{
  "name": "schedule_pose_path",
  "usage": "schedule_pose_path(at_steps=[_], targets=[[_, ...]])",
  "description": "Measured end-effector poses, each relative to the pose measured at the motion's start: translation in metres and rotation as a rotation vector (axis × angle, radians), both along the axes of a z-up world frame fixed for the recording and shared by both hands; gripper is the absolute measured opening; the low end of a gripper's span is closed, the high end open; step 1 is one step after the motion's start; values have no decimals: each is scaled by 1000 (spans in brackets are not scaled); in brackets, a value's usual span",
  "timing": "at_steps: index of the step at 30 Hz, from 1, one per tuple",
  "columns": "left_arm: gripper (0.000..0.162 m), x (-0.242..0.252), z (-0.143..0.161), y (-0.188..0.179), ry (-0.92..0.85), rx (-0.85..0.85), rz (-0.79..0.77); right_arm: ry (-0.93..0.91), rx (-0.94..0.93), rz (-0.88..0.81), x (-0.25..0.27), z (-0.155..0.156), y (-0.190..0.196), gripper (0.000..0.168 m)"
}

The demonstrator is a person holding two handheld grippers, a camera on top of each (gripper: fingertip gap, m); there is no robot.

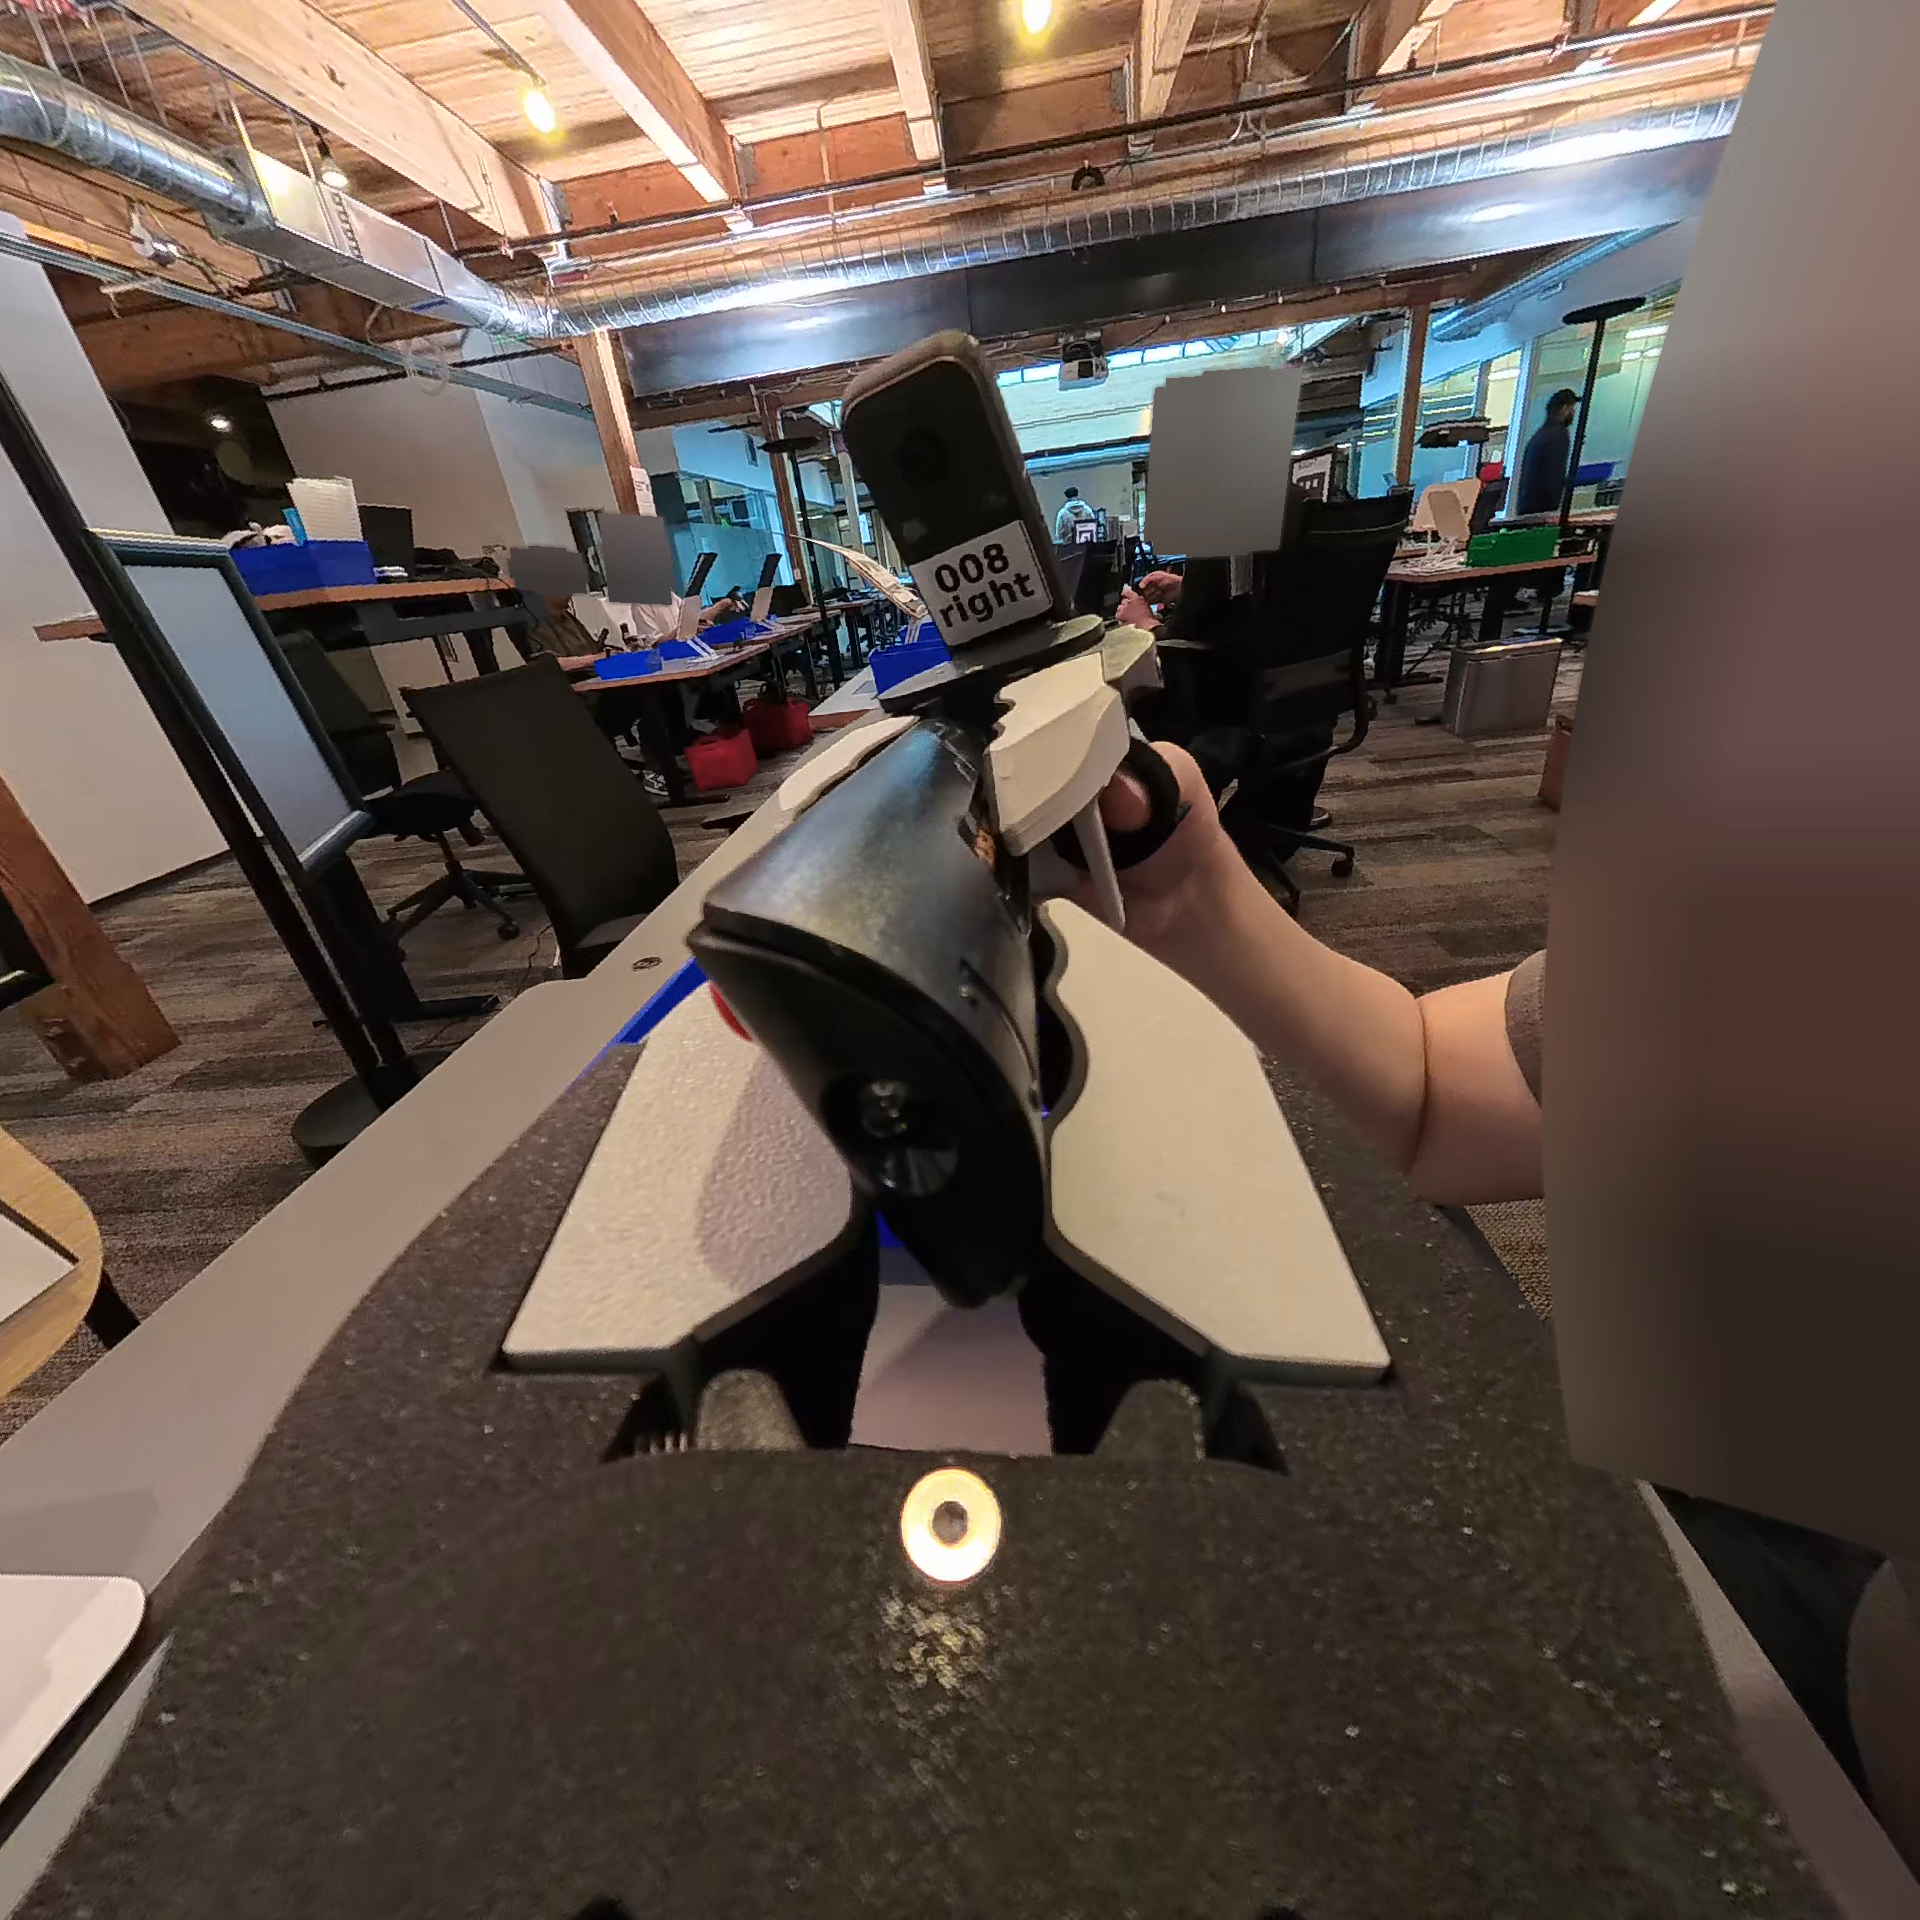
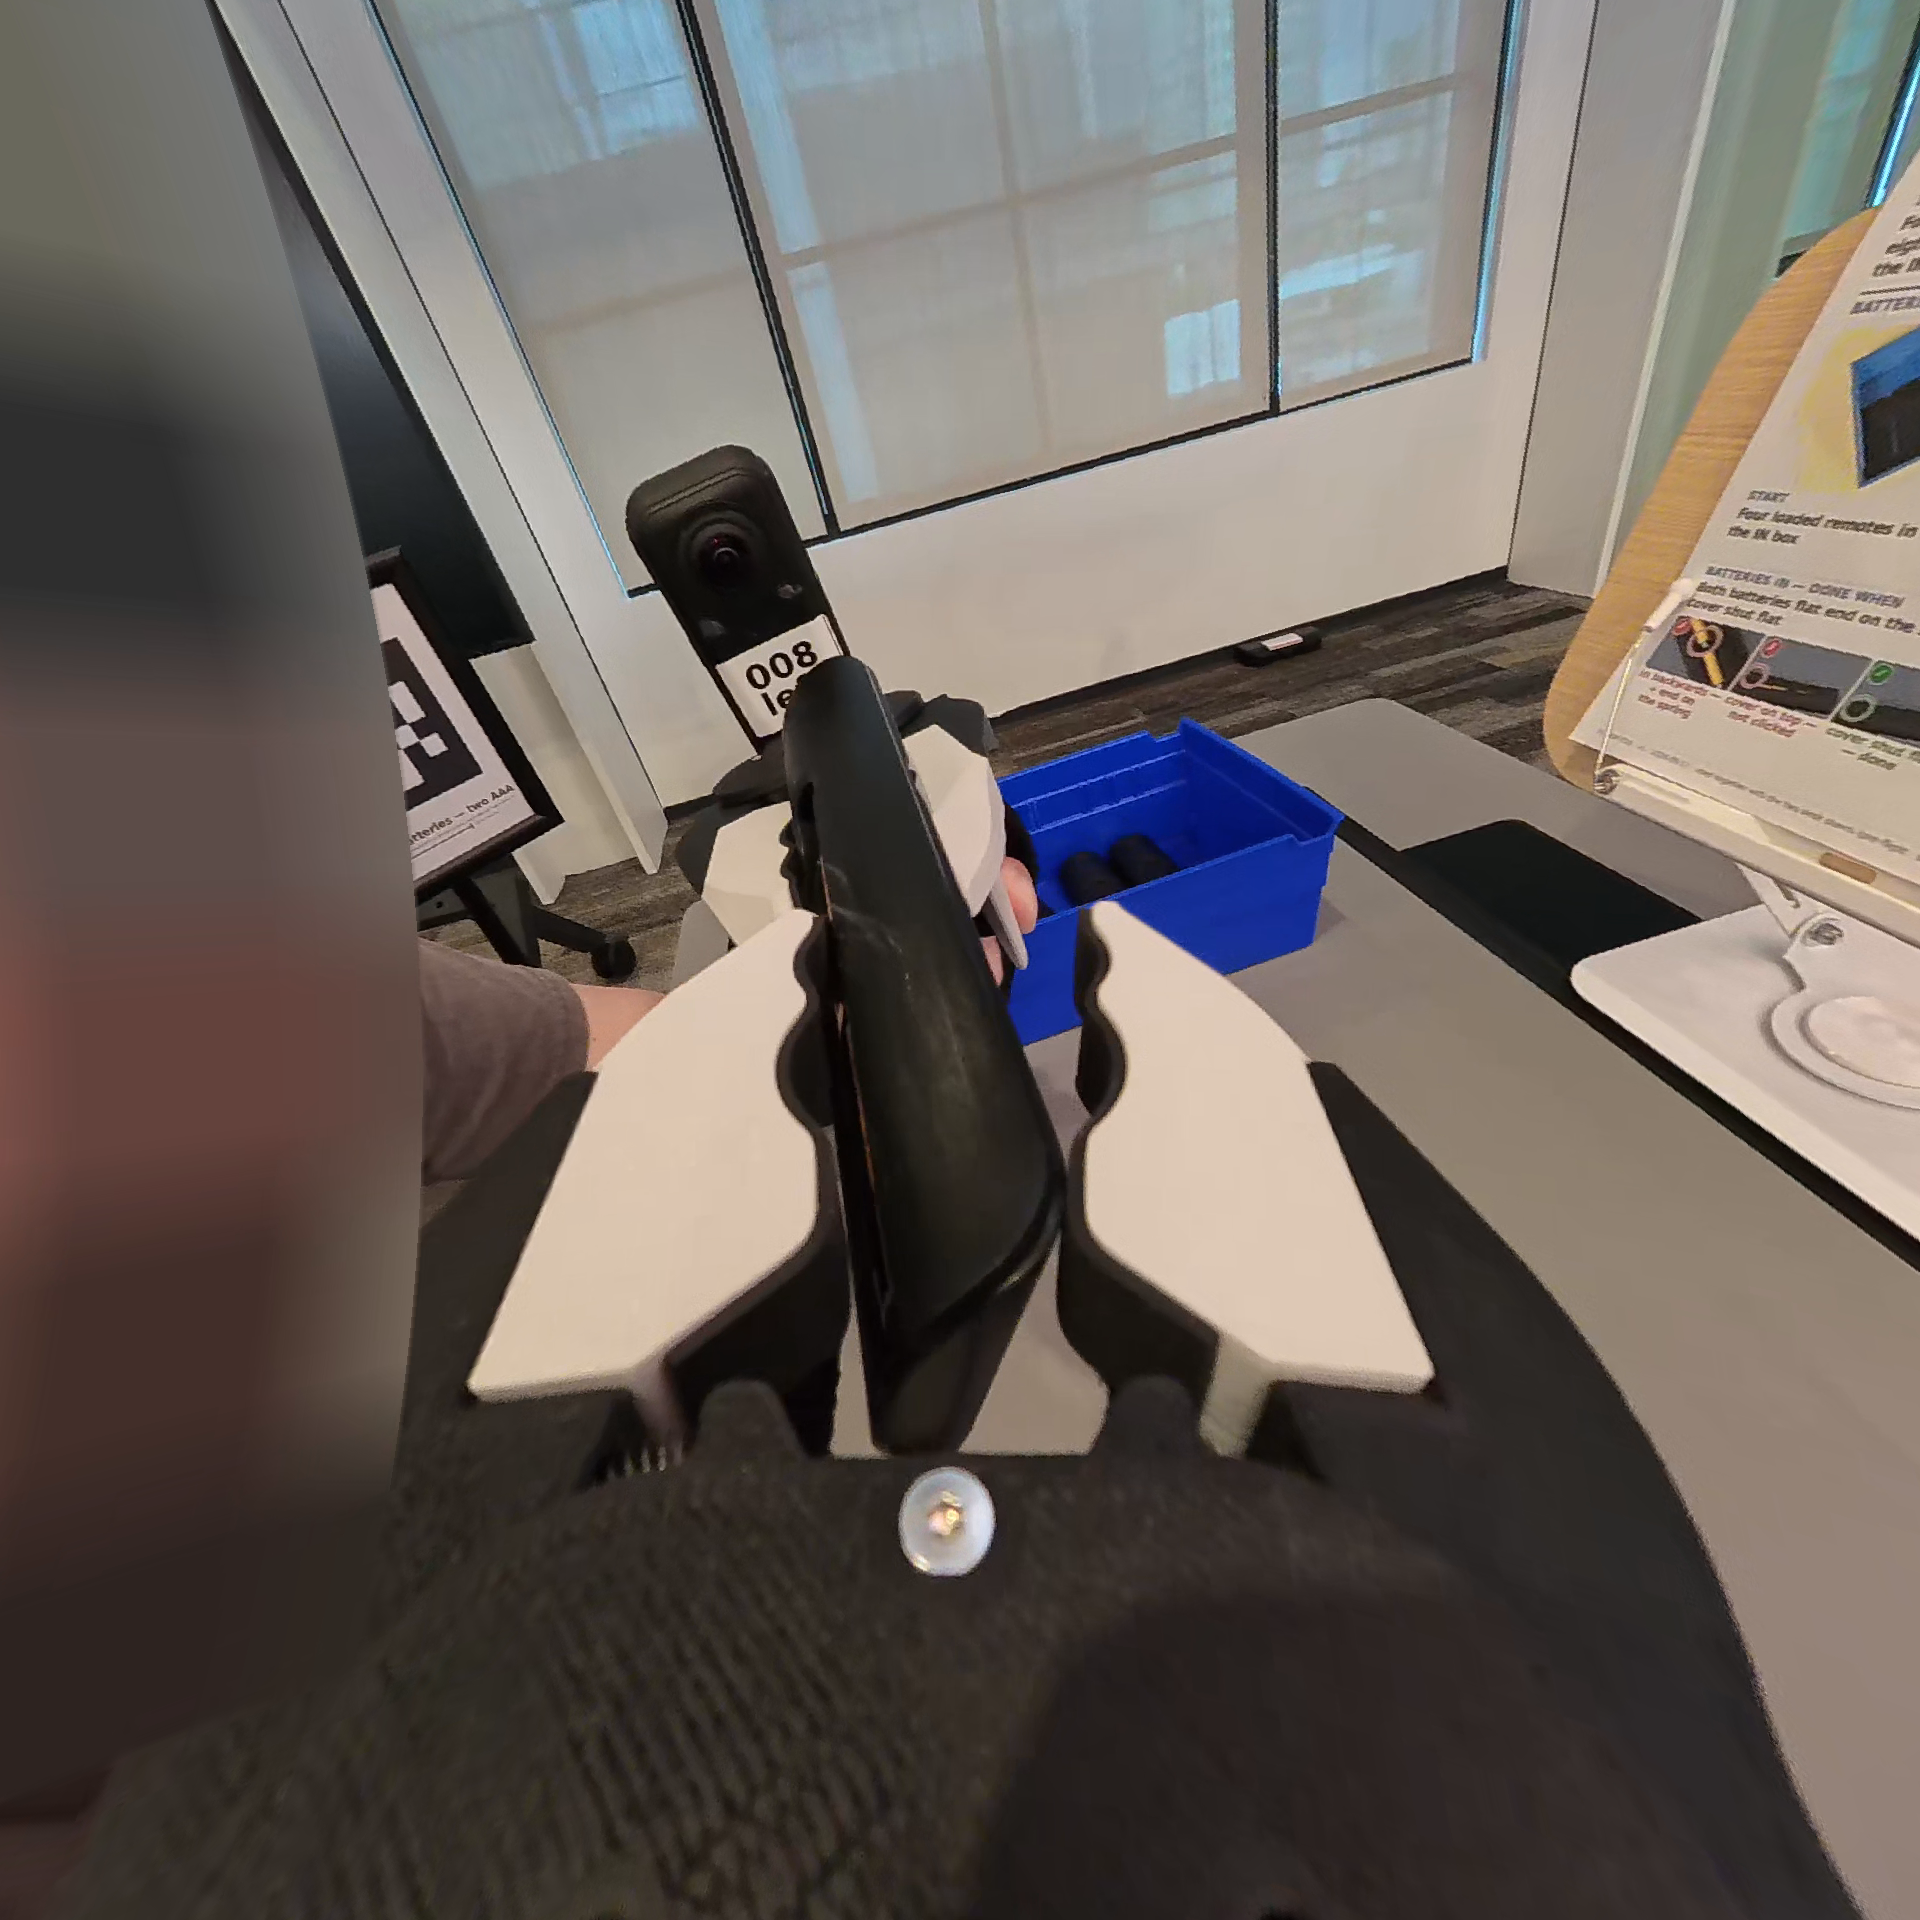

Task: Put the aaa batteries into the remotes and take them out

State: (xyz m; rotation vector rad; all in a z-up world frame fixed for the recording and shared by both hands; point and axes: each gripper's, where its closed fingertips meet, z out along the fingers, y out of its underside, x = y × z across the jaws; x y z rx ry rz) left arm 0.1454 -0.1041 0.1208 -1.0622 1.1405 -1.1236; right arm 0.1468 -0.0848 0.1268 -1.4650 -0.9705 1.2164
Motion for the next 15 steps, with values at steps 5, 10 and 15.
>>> schedule_pose_path(at_steps=[5,10,15], targets=[[27,1,-3,0,15,26,21,-59,11,-35,2,-6,5,54],[25,-1,-2,1,9,17,18,-80,52,-73,1,-7,9,59],[25,-3,-1,1,17,42,27,-72,88,-90,-1,-5,9,61]])
